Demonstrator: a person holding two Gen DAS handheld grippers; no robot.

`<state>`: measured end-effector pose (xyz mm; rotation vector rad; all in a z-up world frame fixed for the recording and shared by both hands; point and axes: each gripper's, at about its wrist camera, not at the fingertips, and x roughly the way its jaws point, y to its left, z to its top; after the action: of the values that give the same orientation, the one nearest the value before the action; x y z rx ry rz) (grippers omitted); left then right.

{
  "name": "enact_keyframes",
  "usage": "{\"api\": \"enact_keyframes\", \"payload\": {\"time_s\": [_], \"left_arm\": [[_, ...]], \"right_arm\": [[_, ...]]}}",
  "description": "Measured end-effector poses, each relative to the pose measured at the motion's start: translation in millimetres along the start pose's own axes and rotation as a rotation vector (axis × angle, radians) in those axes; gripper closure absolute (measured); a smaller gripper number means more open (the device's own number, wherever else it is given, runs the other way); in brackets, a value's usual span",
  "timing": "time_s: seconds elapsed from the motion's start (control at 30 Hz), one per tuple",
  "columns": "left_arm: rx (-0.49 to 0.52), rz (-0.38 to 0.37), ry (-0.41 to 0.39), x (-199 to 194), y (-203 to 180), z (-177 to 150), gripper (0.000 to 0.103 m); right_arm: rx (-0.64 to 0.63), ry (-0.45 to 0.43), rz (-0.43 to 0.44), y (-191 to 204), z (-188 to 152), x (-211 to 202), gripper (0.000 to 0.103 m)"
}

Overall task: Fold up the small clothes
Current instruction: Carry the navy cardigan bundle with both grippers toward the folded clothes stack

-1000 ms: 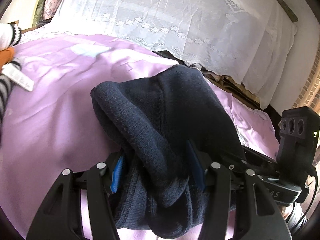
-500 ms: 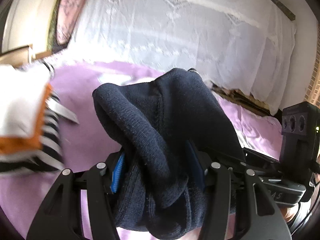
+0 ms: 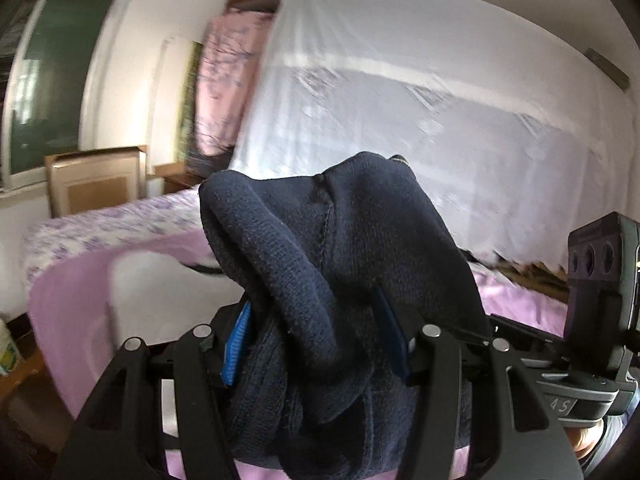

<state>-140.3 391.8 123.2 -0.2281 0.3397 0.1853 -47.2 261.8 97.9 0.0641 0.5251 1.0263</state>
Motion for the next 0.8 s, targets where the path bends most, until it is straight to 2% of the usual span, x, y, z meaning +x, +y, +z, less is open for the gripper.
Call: {"api": "enact_keyframes", "payload": {"time_s": [0.1,0.23,0.37,0.47,0.5,0.57,0.63,0.8], "left_arm": [[-0.030,0.044,-0.003,2.2,30.6,12.7,0.049],[-0.075,0.078,0.023,15.7,69.5,18.6,0.049],[-0.104,0.089,0.077,40.4,99.9,13.6,0.049],[-0.088,0.103,0.124,60.7,109.5,0.6,0.049],[-0.079,0.127,0.135,67.9,112.0,-5.4,0.047],[-0.078,0.154,0.147,76.6,117.1,-14.6,0.034],[-0.078,0.169,0.148,85.1,120.8,-22.2,0.027],[-0.039,0.205,0.128,87.4,117.6,-32.4,0.024]], "right_arm": [[-0.001,0.025,0.048,14.3,15.2,35.0,0.043],[-0.002,0.067,0.069,28.7,24.9,79.0,0.043],[0.019,0.109,0.069,29.3,21.5,113.1,0.044],[0.074,0.141,0.056,14.5,12.4,129.7,0.044],[0.105,0.168,0.046,6.3,9.1,137.8,0.043],[0.126,0.193,0.044,-2.2,6.6,146.4,0.041],[0.103,0.201,0.030,-4.1,3.1,151.5,0.039],[0.099,0.199,0.029,-9.1,-5.5,154.2,0.033]]}}
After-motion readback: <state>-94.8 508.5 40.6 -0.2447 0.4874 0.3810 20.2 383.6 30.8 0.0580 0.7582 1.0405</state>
